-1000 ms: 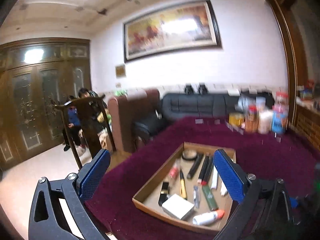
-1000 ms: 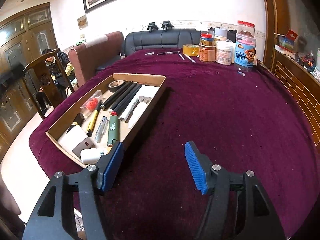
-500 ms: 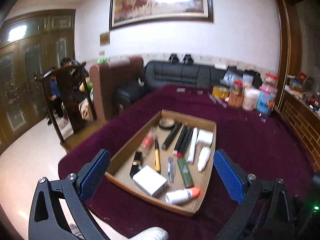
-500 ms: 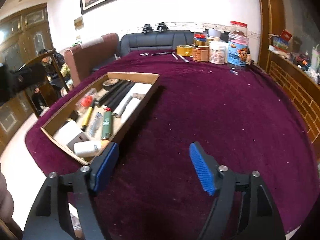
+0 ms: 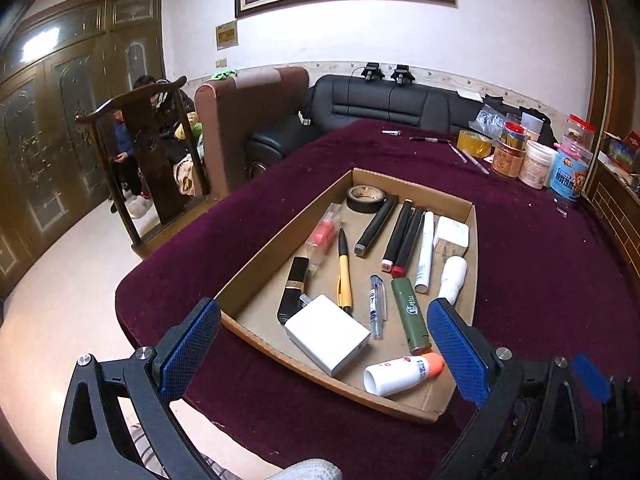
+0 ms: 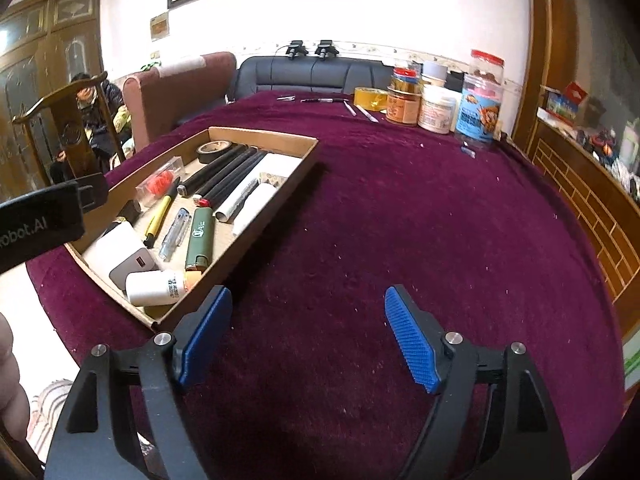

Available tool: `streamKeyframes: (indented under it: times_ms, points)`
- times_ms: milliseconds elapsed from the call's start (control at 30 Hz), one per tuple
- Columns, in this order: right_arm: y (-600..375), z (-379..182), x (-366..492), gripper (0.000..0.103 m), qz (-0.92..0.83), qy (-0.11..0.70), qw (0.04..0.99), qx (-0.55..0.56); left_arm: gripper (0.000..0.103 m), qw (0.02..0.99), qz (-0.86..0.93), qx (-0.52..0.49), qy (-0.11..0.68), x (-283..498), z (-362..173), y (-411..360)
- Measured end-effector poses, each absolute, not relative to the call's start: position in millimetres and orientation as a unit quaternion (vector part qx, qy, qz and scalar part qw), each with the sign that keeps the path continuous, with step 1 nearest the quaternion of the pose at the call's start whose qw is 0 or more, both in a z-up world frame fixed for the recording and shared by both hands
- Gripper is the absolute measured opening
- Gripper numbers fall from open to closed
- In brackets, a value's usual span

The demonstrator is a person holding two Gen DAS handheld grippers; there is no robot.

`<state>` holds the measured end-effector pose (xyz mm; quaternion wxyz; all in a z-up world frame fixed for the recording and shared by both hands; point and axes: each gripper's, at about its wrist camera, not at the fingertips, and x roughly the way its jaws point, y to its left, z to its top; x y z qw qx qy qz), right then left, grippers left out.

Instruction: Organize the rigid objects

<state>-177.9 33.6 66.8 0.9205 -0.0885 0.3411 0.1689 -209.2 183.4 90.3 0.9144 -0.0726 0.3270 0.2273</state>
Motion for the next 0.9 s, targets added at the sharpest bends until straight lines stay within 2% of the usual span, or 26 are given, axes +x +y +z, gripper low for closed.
streamKeyframes:
  times_ms: [200, 900]
  points:
    - [53, 75, -173, 0.079, 0.172, 0.334, 0.917, -0.132, 0.102, 0.908, 0.219, -0.09, 0.345, -206, 83, 198]
    - [85, 58, -165, 0.08, 0.178, 0.364, 0.9, -0.159, 0.102, 0.895, 0.205, -0.13, 0.374, -196, 63, 230]
